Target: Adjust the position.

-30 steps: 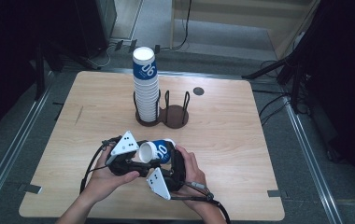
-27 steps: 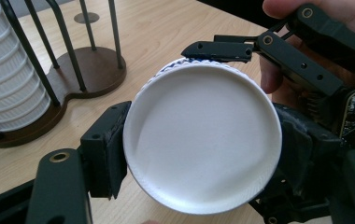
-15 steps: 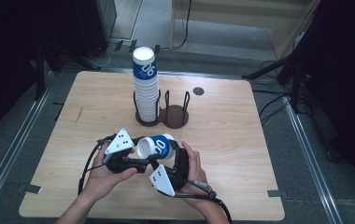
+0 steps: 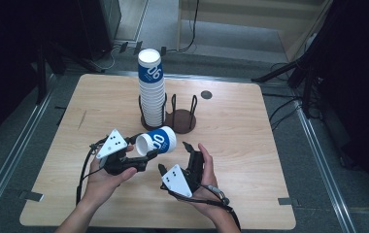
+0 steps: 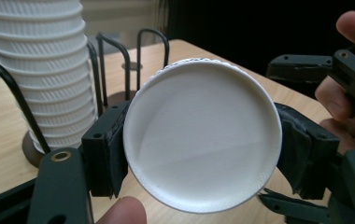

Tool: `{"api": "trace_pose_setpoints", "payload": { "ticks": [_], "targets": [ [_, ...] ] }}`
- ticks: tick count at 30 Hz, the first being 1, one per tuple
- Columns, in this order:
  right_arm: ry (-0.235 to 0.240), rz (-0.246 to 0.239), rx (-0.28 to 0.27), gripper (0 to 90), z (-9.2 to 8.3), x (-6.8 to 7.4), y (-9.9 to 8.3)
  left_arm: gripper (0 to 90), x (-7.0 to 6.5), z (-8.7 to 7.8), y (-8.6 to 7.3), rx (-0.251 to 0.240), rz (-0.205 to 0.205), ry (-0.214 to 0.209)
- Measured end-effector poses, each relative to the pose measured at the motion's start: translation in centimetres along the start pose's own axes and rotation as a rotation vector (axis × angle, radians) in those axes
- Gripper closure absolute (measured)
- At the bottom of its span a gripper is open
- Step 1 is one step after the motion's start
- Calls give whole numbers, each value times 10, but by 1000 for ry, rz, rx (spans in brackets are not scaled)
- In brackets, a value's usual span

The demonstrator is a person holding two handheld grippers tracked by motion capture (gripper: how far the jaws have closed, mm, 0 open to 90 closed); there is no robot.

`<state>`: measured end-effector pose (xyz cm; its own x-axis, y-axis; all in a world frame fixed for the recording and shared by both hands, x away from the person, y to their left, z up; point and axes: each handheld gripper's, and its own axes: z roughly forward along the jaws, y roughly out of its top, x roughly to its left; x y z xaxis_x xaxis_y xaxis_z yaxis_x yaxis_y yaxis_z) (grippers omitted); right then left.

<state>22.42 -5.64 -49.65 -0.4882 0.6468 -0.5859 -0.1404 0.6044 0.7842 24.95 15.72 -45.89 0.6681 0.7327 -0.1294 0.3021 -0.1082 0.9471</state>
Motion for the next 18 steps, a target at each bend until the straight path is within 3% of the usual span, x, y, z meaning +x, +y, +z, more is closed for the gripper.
{"api": "trace_pose_setpoints", "payload": {
  "ticks": [1, 2, 3, 4, 5, 6, 7, 8, 12, 15, 16, 17, 18],
  "targets": [
    [-8, 13, 3, 0, 0, -1, 0, 284, 1, 0, 0, -3, -5, -4],
    [-11, 56, 8, 0, -1, -4, 0, 284, 2, -1, 0, -7, -12, -12],
    [-11, 56, 8, 0, -1, -4, 0, 284, 2, -1, 0, -7, -12, -12],
    [-10, 109, 9, 0, -1, -7, 0, 284, 2, -1, -1, -22, -4, 2],
    [-10, 109, 9, 0, -1, -7, 0, 284, 2, -1, -1, -22, -4, 2],
    [-25, 157, 21, 0, 0, -10, 1, 284, 2, -1, -2, -39, -3, 9],
    [-25, 157, 21, 0, 0, -10, 1, 284, 2, -1, -2, -39, -3, 9],
    [-62, 161, 32, 6, -1, -11, 1, 285, 4, -2, -4, -79, -3, 11],
    [-82, 203, 44, 6, -1, -13, 1, 284, 6, -1, -7, -104, -1, 26],
    [-86, 284, 58, 15, -2, -17, 3, 284, 7, -1, -8, -123, 3, 37],
    [-81, 336, 57, 36, -2, -19, 3, 284, 7, -1, -9, -137, -5, 33],
    [-81, 336, 57, 36, -2, -19, 3, 284, 7, -1, -9, -137, -5, 33],
    [-111, 376, 73, 39, -2, -21, 4, 284, 7, -2, -9, -146, -7, 28]
  ]
}}
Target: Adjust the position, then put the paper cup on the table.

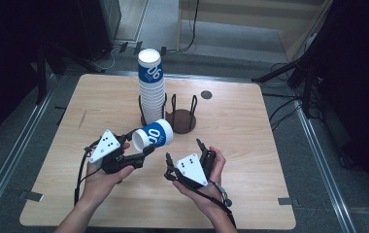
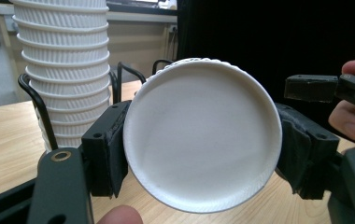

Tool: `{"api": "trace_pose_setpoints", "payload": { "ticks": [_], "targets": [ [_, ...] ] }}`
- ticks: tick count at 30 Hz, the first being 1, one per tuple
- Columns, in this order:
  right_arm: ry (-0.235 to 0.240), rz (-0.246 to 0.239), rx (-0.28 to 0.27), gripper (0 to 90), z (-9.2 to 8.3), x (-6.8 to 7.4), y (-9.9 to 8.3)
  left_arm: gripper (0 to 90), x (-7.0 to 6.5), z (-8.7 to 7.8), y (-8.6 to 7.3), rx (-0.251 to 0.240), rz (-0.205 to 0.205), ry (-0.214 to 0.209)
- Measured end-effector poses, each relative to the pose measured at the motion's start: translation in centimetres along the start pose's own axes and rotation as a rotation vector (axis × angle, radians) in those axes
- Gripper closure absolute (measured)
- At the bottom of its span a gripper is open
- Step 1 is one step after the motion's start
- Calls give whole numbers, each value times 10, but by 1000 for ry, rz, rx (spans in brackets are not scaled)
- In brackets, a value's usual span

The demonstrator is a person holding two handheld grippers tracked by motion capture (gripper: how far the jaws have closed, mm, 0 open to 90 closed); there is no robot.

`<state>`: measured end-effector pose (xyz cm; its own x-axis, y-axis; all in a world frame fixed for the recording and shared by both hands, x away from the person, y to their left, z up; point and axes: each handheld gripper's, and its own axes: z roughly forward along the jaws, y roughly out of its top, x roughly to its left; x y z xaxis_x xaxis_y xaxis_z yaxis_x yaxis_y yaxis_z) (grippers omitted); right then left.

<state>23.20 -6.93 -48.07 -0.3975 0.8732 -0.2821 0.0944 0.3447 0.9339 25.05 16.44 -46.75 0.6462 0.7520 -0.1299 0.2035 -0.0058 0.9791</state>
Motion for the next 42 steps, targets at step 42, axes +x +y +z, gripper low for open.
{"api": "trace_pose_setpoints", "payload": {
  "ticks": [42],
  "targets": [
    [177, 1060, 64, 0, -11, -22, 24, 285, -4, 4, -12, -165, -16, -3]
  ]
}}
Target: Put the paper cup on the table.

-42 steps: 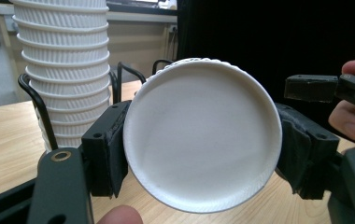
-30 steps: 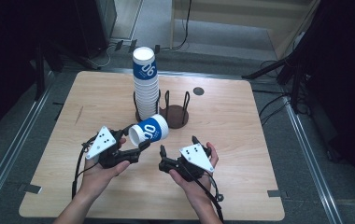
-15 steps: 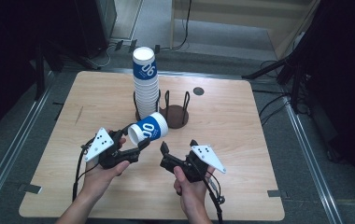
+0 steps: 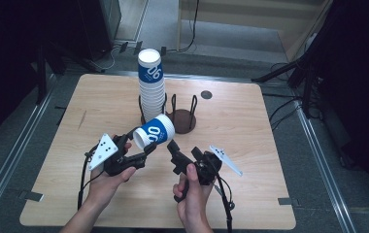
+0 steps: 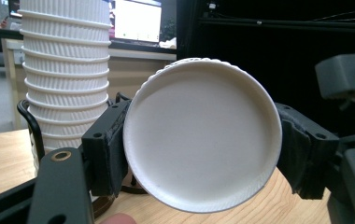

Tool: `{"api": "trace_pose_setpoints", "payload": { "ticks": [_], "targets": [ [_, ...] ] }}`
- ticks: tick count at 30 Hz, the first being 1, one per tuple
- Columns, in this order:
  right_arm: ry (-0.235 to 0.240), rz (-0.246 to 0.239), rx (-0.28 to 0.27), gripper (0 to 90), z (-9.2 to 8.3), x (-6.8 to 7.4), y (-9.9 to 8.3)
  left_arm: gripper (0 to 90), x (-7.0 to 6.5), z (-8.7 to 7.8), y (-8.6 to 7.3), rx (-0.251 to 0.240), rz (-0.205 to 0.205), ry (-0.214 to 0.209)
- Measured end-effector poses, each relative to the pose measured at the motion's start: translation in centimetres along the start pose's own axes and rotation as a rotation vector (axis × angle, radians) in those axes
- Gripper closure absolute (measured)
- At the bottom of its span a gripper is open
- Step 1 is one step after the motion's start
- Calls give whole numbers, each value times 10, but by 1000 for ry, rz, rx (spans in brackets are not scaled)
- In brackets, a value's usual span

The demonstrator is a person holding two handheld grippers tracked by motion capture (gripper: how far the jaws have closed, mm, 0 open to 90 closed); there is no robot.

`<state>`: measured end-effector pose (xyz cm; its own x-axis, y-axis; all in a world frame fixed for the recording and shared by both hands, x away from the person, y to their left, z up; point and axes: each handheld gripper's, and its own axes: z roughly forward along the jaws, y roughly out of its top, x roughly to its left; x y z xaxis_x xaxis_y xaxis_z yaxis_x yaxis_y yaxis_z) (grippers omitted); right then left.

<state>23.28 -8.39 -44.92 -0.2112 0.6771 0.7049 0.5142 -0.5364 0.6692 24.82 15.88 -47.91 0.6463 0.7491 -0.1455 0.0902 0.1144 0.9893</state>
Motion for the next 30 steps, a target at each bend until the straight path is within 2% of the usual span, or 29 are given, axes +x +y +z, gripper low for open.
{"api": "trace_pose_setpoints", "payload": {
  "ticks": [1, 2, 3, 6, 7, 8, 10, 11, 12, 13, 14, 15, 17, 20, 23, 24, 30],
  "targets": [
    [0, 0, 0, 0, 0, 0, 0, 286, 0, 0, 0, 0, 0, 0],
    [11, 57, 6, 0, 2, 0, -1, 285, -1, 1, -1, -3, 0, 0],
    [11, 57, 6, 0, 2, 0, -1, 285, -1, 1, -1, -3, 0, 0],
    [47, 151, 23, 0, 8, 2, -3, 285, -2, 2, -3, -3, 0, -4],
    [47, 151, 23, 0, 8, 2, -3, 286, -2, 2, -3, -3, 0, -4],
    [78, 199, 16, 0, 10, 3, -4, 285, -2, 2, -3, -7, 1, -5],
    [110, 254, 19, 0, 12, 4, -3, 286, -3, 2, -4, -9, 5, -5],
    [110, 254, 19, 0, 12, 4, -3, 285, -3, 2, -4, -9, 5, -5],
    [113, 306, 26, 0, 14, 3, -2, 286, -4, 2, -4, -15, 7, -5],
    [113, 306, 26, 0, 14, 3, -2, 285, -4, 2, -4, -15, 7, -5],
    [115, 339, 38, 0, 15, 2, -1, 285, -5, 2, -4, -17, 8, -7],
    [116, 397, 51, 0, 18, 0, -1, 285, -5, 2, -4, -19, 12, -9],
    [118, 414, 53, 0, 18, 0, -1, 285, -7, 3, -4, -25, 18, -11],
    [133, 488, 67, 0, 23, 0, -3, 286, -9, 4, -6, -24, 27, -16],
    [125, 507, 72, 0, 25, 0, -4, 286, -10, 4, -7, -24, 26, -19],
    [135, 534, 74, 0, 27, 1, -4, 285, -10, 4, -7, -24, 29, -20],
    [148, 585, 88, 0, 36, -2, -4, 286, -13, 4, -8, -30, 32, -29]
  ]
}}
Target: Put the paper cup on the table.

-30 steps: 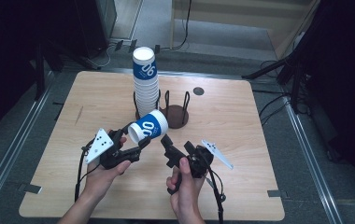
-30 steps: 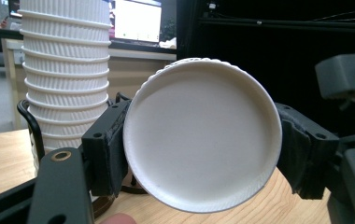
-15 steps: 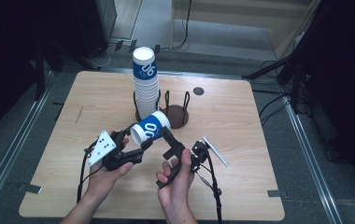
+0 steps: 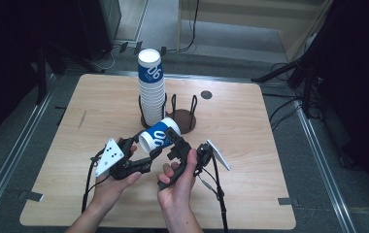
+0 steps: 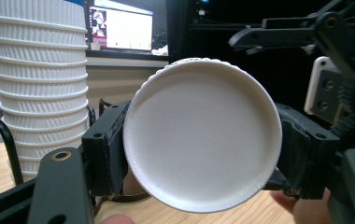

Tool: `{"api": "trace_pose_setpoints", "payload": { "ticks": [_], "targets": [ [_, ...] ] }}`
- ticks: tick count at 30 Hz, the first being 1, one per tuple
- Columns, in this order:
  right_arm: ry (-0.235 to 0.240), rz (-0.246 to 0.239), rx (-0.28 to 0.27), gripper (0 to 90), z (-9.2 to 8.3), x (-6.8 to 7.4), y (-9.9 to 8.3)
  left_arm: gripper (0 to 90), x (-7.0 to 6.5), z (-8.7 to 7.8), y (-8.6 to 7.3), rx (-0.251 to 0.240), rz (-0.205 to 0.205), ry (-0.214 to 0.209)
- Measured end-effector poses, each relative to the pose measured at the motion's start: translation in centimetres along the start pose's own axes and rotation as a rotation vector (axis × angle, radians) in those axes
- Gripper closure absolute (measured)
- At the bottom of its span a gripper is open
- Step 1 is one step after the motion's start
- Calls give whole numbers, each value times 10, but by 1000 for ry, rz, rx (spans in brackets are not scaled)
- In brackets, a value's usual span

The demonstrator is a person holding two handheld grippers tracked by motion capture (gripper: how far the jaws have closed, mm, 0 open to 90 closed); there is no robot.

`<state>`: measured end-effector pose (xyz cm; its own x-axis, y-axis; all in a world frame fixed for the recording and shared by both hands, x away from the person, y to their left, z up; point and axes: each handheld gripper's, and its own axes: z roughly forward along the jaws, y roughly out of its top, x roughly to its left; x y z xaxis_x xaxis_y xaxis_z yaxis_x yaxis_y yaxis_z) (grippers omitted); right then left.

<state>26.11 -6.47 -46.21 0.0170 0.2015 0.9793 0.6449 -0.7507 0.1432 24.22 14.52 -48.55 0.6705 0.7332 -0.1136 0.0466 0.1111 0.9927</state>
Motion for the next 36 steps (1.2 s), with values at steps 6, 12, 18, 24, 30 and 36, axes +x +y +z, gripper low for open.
{"api": "trace_pose_setpoints", "payload": {
  "ticks": [6, 12, 18, 24, 30, 36],
  "targets": [
    [15, 30, 38, 0, 10, -5, 2, 285, -2, 0, -1, 5, 2, -10],
    [22, 69, 67, 8, 18, -12, 7, 285, -2, 0, -1, 11, 1, -11],
    [20, 81, 63, 94, 19, -14, 9, 285, -2, 1, -3, 27, 7, -4],
    [35, 86, 60, 126, 17, -14, 10, 280, -3, 0, -3, 21, 24, -2],
    [49, 80, 53, 136, 17, -14, 9, 274, -6, 0, -3, 7, 31, 12],
    [60, 25, 15, 149, 14, -10, 13, 194, -6, -2, -2, 21, 22, 17]
  ]
}}
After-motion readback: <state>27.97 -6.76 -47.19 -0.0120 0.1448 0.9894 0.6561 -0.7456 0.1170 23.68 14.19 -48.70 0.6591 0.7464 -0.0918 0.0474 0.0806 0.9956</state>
